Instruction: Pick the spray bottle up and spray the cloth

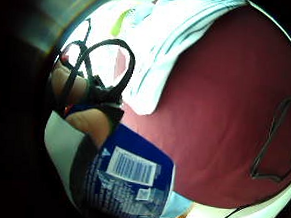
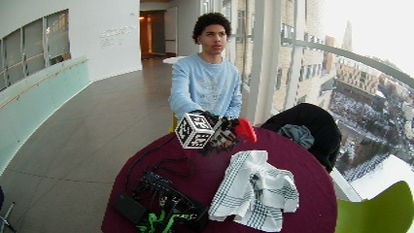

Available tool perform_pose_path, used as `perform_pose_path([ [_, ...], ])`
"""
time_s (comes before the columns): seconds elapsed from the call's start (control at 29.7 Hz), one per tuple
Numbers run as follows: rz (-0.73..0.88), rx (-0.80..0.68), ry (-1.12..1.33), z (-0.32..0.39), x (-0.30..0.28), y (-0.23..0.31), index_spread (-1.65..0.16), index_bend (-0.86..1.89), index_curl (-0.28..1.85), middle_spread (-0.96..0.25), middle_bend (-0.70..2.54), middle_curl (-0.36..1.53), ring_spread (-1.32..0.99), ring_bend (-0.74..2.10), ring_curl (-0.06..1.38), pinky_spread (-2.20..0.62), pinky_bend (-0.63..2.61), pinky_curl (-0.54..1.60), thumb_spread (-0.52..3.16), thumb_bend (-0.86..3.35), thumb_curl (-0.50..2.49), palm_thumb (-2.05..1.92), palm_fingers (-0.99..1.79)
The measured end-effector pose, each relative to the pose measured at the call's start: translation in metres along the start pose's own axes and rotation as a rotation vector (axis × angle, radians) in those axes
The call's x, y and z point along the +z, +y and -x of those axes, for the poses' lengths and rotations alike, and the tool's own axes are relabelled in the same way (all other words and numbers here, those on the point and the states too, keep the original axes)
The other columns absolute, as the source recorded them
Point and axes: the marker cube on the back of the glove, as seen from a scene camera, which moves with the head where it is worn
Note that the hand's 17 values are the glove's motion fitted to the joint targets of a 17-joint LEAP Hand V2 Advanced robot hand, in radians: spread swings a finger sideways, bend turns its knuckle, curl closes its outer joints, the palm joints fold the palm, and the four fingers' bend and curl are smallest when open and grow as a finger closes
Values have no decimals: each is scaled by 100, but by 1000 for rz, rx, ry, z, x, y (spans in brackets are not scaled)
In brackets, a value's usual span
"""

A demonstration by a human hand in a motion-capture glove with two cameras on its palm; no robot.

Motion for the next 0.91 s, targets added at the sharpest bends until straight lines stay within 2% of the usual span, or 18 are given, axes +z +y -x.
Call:
perform_pose_path([
  [0.24,-84,-346,-104,34,28,16,-16,13,32,-4,40,47,5,57,41,19,26,37,122,-2,29,57,116],
  [0.5,-34,-615,-249,64,106,34,-17,15,33,-4,40,47,4,55,40,17,24,37,119,-2,29,55,115],
  [0.67,-12,-708,-295,65,165,36,-18,15,34,-5,38,47,2,54,40,16,22,36,118,-2,29,55,114],
  [0.91,-7,-740,-300,52,206,31,-19,16,35,-5,37,46,1,51,39,16,20,36,118,-2,29,54,115],
])
